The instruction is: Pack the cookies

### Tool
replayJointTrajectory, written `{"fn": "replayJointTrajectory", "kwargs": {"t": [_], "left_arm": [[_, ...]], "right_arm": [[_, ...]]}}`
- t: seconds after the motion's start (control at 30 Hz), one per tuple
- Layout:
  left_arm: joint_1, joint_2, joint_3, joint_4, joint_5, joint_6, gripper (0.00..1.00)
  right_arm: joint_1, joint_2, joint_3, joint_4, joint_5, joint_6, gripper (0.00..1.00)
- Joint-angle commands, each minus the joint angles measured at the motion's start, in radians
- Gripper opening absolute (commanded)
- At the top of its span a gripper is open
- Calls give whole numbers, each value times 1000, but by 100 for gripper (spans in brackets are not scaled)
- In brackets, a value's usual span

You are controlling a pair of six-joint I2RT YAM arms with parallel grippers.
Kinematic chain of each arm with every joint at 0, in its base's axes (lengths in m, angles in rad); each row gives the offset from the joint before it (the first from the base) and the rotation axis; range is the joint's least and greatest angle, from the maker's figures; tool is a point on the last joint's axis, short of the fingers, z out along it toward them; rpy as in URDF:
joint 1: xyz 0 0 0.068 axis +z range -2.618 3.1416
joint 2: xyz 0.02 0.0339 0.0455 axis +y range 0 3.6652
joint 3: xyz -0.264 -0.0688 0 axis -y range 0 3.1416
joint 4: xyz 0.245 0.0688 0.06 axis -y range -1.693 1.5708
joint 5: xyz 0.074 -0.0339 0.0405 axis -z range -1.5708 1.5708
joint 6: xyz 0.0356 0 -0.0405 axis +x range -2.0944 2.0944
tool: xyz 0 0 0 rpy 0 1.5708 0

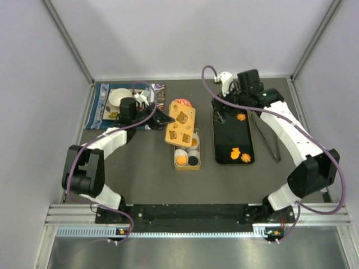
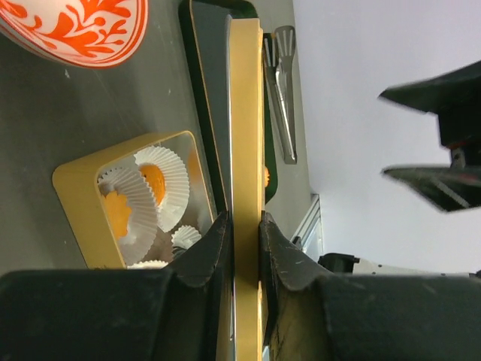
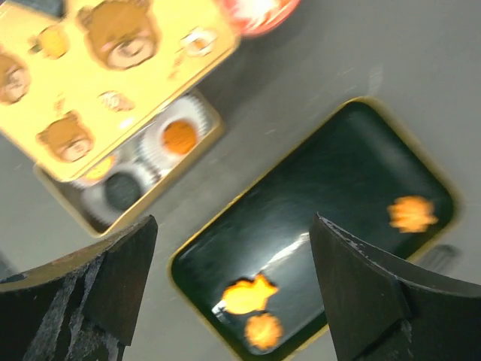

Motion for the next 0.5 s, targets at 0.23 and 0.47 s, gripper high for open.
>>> {"fn": "replayJointTrajectory", "kwargs": {"t": [0.23, 0.47], "left_arm": [[-52, 56, -71, 194, -86, -91, 0], [-89, -6, -162, 185, -167, -114, 0]], "right_arm": [[9, 19, -219, 178, -337, 238, 83], [9, 53, -305, 267, -346, 280, 82]]}}
